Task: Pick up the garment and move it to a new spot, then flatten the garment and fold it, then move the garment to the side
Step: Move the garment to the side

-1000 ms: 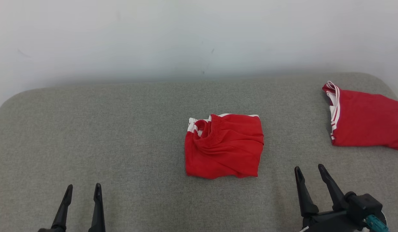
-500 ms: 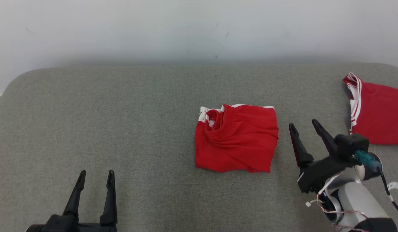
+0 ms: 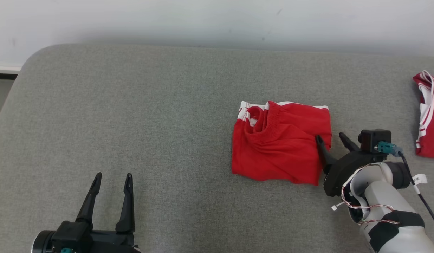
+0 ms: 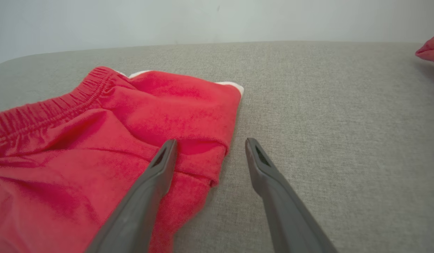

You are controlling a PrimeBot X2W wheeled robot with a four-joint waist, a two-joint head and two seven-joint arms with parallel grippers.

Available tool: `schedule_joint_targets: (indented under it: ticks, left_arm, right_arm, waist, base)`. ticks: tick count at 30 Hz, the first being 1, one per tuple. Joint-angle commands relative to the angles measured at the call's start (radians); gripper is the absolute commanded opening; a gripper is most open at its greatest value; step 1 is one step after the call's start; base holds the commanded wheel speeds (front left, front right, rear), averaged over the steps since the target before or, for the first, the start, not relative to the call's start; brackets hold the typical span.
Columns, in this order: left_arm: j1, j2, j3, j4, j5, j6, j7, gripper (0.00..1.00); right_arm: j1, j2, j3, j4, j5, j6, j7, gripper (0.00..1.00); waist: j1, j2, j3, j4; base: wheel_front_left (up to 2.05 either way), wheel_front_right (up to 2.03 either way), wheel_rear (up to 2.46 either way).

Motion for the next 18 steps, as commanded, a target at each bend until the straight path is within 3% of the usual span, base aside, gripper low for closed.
schedule_joint_targets:
  ticks: [1, 10, 11, 12, 14, 18]
  left_arm:
    - [-0.017, -0.002, -0.001, 0.001, -0.003, 0.001, -0.003, 1.0]
    - [-0.037, -0.007, -0.009, 0.007, 0.0, 0.001, -0.003, 1.0]
    - [-0.039, -0.007, -0.01, 0.007, 0.0, 0.001, -0.003, 1.0]
    - [-0.039, -0.007, -0.009, 0.007, 0.0, 0.001, -0.003, 1.0]
    - [-0.039, -0.008, -0.008, 0.006, 0.0, 0.001, -0.003, 1.0]
    - [-0.039, -0.009, -0.004, -0.001, 0.001, 0.001, -0.003, 1.0]
  right_arm:
    - [-0.018, 0.008, 0.001, 0.024, 0.011, -0.003, -0.002, 1.0]
    - [-0.052, 0.072, 0.031, 0.188, 0.053, -0.003, 0.012, 1.0]
    - [-0.053, 0.079, 0.032, 0.201, 0.066, -0.003, 0.023, 0.95]
    - [-0.056, 0.082, 0.037, 0.214, 0.074, -0.002, 0.032, 0.39]
    - [-0.062, 0.083, 0.05, 0.225, 0.084, -0.002, 0.023, 0.0]
    - [-0.087, 0.049, 0.089, 0.22, 0.087, -0.003, 0.001, 0.0]
  waist:
    - [-0.0002, -0.0001, 0.011, 0.008]
    - [-0.0002, -0.0001, 0.022, 0.008]
    - [-0.0002, -0.0001, 0.022, 0.008]
    - [-0.0002, -0.0001, 0.022, 0.007]
    - [-0.0002, -0.0001, 0.024, 0.006]
    - [-0.0002, -0.0001, 0.034, -0.003]
  base:
    - [0.0, 0.0, 0.0]
    - [0.0, 0.0, 0.0]
    - [0.0, 0.0, 0.0]
    - [0.0, 0.0, 0.0]
    - [0.0, 0.0, 0.0]
    - [0.0, 0.0, 0.0]
